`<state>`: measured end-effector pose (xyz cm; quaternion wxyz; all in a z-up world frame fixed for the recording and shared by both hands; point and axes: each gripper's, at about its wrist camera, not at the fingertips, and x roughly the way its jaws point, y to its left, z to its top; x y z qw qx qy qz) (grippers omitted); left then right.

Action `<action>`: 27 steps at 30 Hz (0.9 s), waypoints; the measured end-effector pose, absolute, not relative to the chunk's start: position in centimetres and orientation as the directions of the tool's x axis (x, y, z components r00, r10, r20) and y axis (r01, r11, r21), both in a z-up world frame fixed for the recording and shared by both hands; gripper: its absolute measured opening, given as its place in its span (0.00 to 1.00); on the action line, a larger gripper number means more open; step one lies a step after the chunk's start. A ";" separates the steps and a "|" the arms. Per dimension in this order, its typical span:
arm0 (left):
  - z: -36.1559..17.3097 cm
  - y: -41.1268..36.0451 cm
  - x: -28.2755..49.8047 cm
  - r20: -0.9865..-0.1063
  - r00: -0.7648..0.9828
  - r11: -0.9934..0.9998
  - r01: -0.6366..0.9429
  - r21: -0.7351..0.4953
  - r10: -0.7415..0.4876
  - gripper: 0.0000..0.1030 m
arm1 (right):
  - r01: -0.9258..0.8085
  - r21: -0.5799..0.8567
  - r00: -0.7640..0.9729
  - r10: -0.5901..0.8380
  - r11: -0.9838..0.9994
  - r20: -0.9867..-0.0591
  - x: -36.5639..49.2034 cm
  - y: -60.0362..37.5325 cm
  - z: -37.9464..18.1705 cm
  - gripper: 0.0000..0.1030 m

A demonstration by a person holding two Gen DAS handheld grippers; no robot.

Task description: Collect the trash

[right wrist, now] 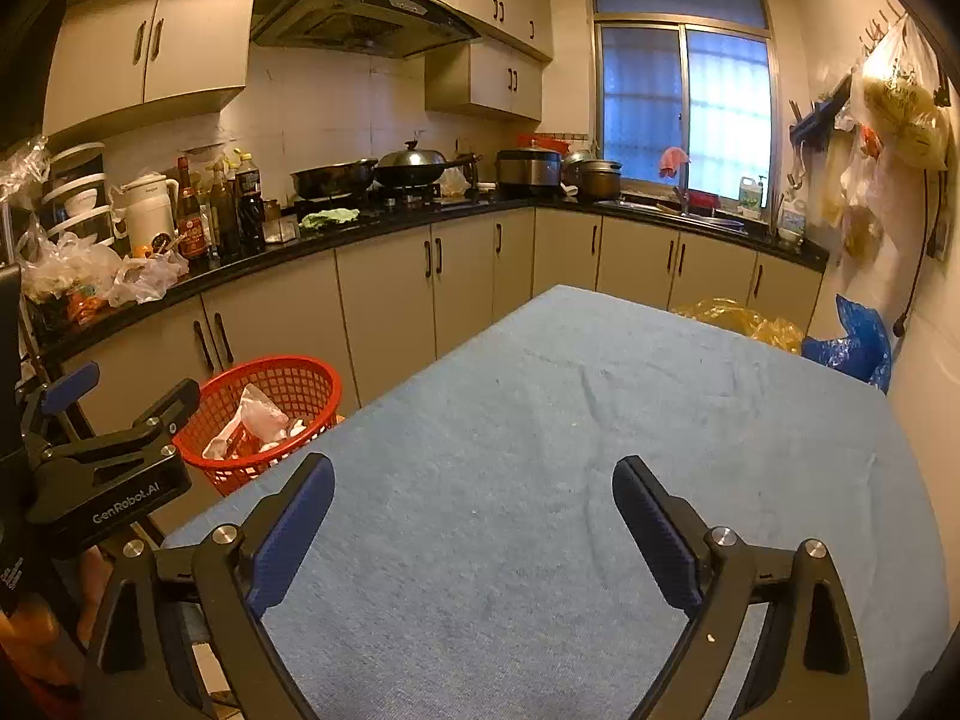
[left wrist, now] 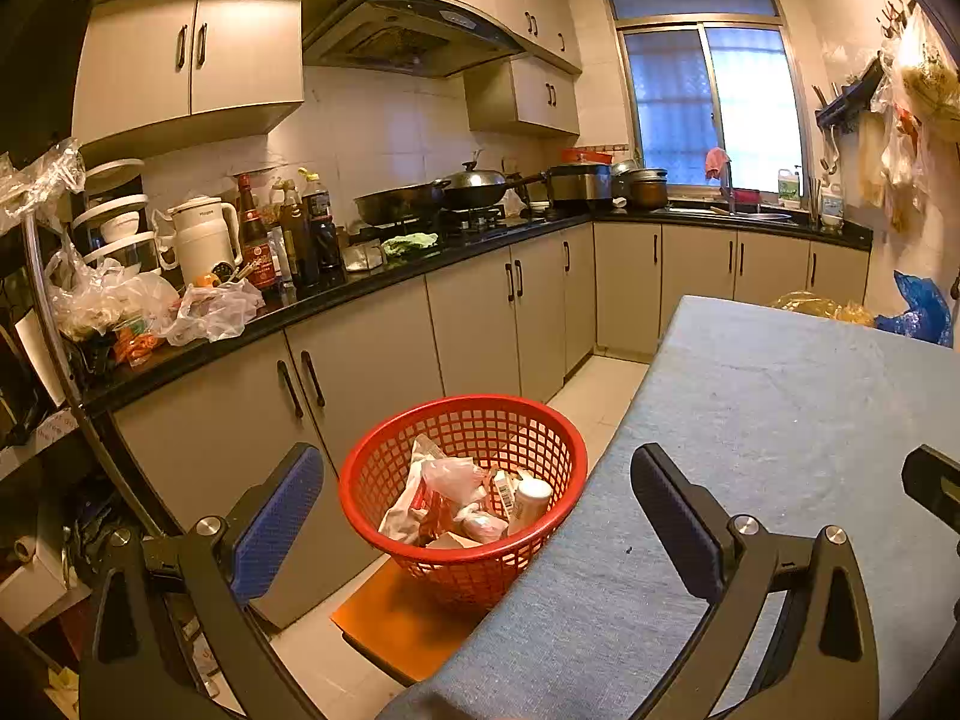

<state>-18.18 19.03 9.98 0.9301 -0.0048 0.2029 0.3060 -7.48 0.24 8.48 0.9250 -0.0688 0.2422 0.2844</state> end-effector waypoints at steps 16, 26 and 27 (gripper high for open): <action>9.3 19.3 -17.6 -0.407 0.719 0.814 -0.569 0.121 0.563 0.99 | -0.554 0.012 0.711 0.480 0.833 -0.513 -6.6 0.3 7.7 0.98; 9.2 19.7 -17.5 -0.411 0.713 0.810 -0.574 0.123 0.567 0.99 | -0.548 0.018 0.706 0.474 0.836 -0.527 -6.2 0.4 7.4 0.98; 9.2 19.7 -17.5 -0.411 0.713 0.809 -0.574 0.123 0.569 0.99 | -0.548 0.017 0.706 0.473 0.837 -0.527 -6.3 0.5 7.4 0.98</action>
